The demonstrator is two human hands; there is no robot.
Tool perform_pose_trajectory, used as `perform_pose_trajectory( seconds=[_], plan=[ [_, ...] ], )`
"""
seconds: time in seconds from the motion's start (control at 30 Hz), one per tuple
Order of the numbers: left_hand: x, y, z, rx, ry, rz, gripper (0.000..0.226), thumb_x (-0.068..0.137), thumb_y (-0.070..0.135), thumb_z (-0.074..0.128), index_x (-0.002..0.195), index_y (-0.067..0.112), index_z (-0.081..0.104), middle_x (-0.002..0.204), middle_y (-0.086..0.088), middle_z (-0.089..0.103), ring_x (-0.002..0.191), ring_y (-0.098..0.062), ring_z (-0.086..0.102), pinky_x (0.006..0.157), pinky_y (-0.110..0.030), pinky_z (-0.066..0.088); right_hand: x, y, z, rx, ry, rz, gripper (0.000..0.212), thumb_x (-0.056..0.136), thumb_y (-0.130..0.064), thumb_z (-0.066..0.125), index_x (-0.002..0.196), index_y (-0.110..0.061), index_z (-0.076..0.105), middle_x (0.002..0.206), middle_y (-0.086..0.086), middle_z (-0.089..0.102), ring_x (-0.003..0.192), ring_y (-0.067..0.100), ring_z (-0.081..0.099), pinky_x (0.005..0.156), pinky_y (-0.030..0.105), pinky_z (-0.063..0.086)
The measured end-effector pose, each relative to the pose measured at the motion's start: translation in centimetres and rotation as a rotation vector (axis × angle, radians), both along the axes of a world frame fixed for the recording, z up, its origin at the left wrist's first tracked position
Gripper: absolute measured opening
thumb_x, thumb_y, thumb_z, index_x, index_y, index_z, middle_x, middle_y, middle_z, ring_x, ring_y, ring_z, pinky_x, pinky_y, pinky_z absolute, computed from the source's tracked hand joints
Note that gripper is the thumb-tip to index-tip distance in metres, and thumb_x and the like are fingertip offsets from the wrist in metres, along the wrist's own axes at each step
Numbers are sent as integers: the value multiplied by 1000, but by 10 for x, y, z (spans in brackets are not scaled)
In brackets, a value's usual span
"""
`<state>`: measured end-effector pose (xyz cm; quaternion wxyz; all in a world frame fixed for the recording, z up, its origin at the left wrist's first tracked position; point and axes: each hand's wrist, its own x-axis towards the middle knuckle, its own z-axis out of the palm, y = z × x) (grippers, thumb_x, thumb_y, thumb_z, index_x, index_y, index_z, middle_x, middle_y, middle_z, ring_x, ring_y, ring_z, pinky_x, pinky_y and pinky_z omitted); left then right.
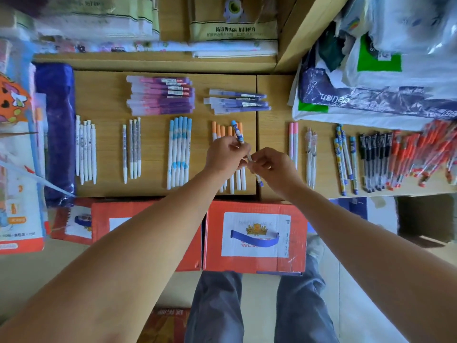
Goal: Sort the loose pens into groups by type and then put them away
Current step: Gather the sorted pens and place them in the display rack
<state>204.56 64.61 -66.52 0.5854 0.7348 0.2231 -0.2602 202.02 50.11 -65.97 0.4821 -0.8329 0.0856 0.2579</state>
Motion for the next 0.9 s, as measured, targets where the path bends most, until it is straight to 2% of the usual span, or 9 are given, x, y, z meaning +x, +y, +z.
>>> perform_pose_trajectory(
  seconds=[0.1,0.17,0.27,0.33,0.43,0.53,0.7,0.83,0.9],
  plan=[
    [-3,-25,1,202,-109,-158,21,90,31,62,103,14,63,94,3,66,80,-15,64,73,-28,48,-1,-34,-2,-51,6,-120,10,85,-18,70,84,-22,61,77,3,68,66,13,59,62,22,45],
    [-8,-48,4,327,-207,-304,22,92,28,58,109,14,62,105,3,65,92,-14,60,78,-28,45,-6,-66,-4,-126,-14,-195,7,86,-18,69,90,-16,65,75,-1,65,65,10,57,63,23,44],
    [-18,-86,3,346,-304,-481,17,89,17,59,105,15,64,106,-5,63,96,-21,60,83,-36,49,-16,-122,-1,-362,-22,-225,16,87,-25,67,97,-12,67,78,-3,62,70,15,56,60,27,40],
    [-23,-110,1,370,-344,-581,21,87,13,60,107,15,64,110,-9,60,104,-25,56,89,-42,47,-21,-156,-2,-503,-11,-228,20,87,-26,67,100,-11,68,81,2,64,74,18,55,62,25,35],
    [-28,-143,-1,449,-404,-697,32,85,13,61,117,15,62,120,-8,57,115,-26,49,95,-41,43,-23,-196,-11,-588,-27,-230,18,86,-24,67,100,-13,67,87,9,70,83,27,63,63,25,35],
    [-32,-170,-4,524,-429,-813,41,86,17,60,127,16,57,130,-5,52,125,-26,42,102,-40,38,-20,-220,-18,-615,-39,-170,21,86,-24,68,103,-12,66,89,6,70,82,24,63,63,26,40],
    [-35,-205,-9,610,-381,-919,50,90,20,57,138,16,45,146,-7,36,139,-27,26,108,-43,33,-16,-235,-31,-545,-52,-90,19,81,-17,70,98,-10,63,87,8,69,79,26,63,66,32,51],
    [-32,-226,-11,722,-373,-927,52,89,22,55,140,18,42,148,-7,33,138,-28,22,110,-42,27,-13,-243,-32,-447,-69,-43,23,83,-18,71,102,-11,60,88,3,66,75,19,58,63,26,44],
    [-30,-237,-8,761,-353,-898,52,89,22,54,139,18,42,143,-8,37,135,-28,26,109,-41,29,-12,-252,-30,-385,-93,-16,22,83,-17,71,102,-12,61,87,0,66,77,20,61,65,27,47]
  ],
)
